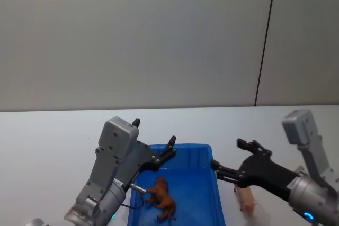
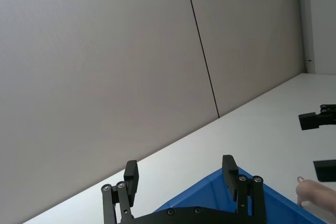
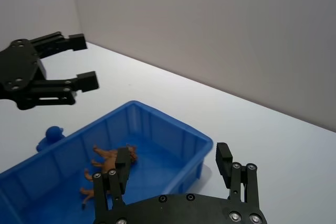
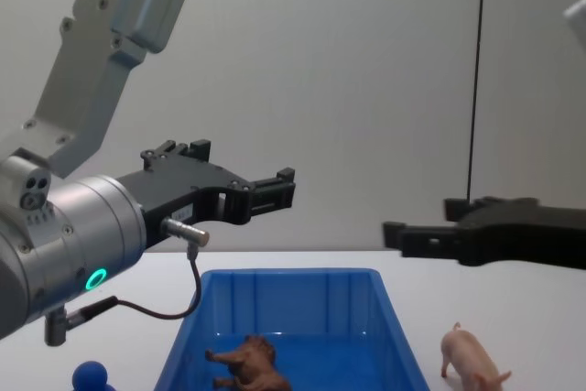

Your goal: Pick up the two dolls from the table and place them into the box.

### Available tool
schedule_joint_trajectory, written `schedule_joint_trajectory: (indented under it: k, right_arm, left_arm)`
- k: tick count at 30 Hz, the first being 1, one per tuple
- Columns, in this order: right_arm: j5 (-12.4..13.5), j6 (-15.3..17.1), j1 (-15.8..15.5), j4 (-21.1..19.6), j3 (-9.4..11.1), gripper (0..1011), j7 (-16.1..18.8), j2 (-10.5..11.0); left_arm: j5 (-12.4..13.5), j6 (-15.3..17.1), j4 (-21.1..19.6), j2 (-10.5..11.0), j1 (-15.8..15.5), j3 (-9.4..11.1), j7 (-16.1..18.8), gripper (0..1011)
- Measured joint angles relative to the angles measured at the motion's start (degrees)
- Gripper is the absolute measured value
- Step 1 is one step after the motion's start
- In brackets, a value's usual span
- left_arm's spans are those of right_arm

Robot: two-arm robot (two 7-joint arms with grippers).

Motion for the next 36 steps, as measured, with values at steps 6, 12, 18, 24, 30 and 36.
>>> schedule_joint_trajectory:
  k: [6,12,18,24,30,36]
  right_arm:
    - [0.87,-0.39,-1.79,-1.01,0.83,1000,-2.54,1.36]
    - [1.64,0.51,-3.84,-1.70,1.49,1001,-5.08,2.79]
    - [1.99,2.23,-5.14,-1.55,1.67,1000,-6.61,3.53]
    - [2.04,3.52,-5.66,-0.48,1.52,1001,-6.95,3.70]
    - [1.54,4.49,-5.61,1.42,0.94,1001,-7.03,3.23]
    - [1.02,5.05,-4.93,3.48,0.36,1001,-7.41,2.46]
  left_arm:
    - [0.00,0.00,0.00,0.00,0.00,0.00,0.00,1003]
    - [0.00,0.00,0.00,0.00,0.00,0.00,0.00,1003]
    - [0.00,0.00,0.00,0.00,0.00,0.00,0.00,1003]
    - [0.00,0.00,0.00,0.00,0.00,0.00,0.00,1003]
    - [0.00,0.00,0.00,0.00,0.00,0.00,0.00,1003]
    - [0.00,0.00,0.00,0.00,0.00,0.00,0.00,1003]
